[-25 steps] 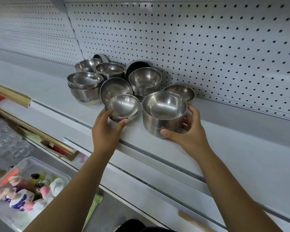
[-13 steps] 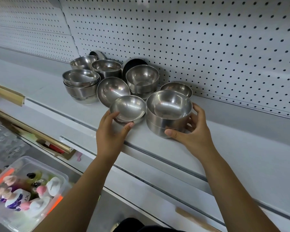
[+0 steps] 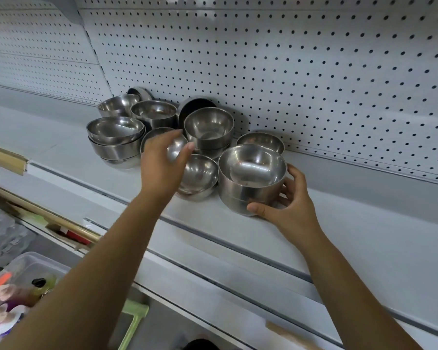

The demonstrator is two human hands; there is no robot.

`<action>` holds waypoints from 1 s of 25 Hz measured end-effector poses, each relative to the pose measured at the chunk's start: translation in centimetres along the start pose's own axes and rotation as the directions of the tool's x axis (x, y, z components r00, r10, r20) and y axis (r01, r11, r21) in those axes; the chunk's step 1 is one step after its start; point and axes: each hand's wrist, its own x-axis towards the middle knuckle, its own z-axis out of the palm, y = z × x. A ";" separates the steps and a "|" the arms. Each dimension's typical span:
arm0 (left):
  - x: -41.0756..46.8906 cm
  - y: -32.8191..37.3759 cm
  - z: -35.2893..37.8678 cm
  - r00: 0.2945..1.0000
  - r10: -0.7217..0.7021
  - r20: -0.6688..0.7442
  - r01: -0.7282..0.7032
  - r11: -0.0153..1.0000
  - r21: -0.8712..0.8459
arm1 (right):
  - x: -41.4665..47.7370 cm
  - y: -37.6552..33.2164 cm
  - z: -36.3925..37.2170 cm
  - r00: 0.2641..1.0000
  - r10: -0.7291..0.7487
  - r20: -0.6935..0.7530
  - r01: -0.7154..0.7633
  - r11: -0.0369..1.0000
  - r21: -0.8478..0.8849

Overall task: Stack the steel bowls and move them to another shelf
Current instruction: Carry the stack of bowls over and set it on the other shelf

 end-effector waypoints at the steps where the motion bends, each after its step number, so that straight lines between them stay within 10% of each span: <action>1: 1.7 0.2 0.4 0.997 0.027 0.071 -0.031 0.998 0.053 | 0.0 0.0 0.0 1.000 0.003 0.001 -0.003 1.000 0.005; 8: 6.6 -0.2 4.0 0.928 0.143 0.343 -0.198 0.972 0.129 | 0.1 0.4 -0.2 1.000 -0.011 0.008 0.011 0.999 -0.035; 17: 7.4 1.2 4.1 0.945 0.157 0.287 -0.192 0.976 0.100 | 0.2 0.7 -0.2 1.000 0.002 0.003 -0.002 1.000 -0.031; 25: 5.0 5.3 1.0 0.983 0.137 0.125 -0.095 0.950 -0.297 | 0.2 0.5 -0.1 1.000 0.009 0.003 -0.009 0.999 -0.036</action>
